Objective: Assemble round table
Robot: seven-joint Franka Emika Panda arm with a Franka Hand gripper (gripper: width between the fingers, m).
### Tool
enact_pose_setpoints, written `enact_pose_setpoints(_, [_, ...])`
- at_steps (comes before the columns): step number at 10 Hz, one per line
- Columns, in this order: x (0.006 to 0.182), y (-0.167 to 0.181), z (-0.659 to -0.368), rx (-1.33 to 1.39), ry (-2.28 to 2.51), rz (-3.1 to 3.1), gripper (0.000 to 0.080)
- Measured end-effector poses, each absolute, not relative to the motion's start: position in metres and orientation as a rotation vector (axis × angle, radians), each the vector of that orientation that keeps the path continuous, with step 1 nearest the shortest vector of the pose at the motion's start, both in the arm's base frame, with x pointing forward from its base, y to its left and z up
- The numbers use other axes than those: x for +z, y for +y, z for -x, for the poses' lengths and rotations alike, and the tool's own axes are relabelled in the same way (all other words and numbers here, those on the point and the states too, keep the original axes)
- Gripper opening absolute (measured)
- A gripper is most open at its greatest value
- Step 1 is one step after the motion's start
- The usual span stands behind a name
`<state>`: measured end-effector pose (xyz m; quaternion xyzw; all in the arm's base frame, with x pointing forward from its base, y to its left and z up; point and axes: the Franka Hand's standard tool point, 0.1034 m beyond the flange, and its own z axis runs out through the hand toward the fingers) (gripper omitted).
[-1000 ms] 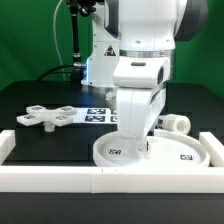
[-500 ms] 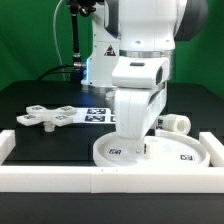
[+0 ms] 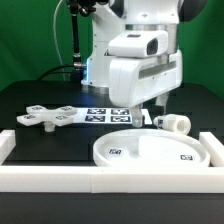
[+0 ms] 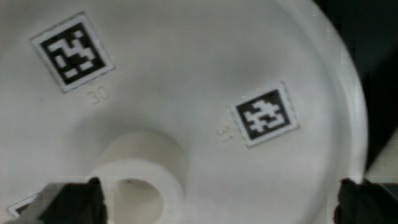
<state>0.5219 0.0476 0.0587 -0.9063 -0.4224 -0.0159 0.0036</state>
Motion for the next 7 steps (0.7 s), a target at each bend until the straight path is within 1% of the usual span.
enact_pose_setpoints(1, [0.063,0.062,-0.514,-0.047,-1.192,2.898,0.0649])
enact_pose_setpoints(3, [0.066,0.098,-0.509,-0.053,-1.017,2.963,0.0649])
enact_pose_setpoints(4, [0.066,0.103,-0.509,-0.055,-1.03,2.958,0.0649])
enact_pose_setpoints(7, [0.065,0.101,-0.507,-0.018,-1.028,2.958,0.0649])
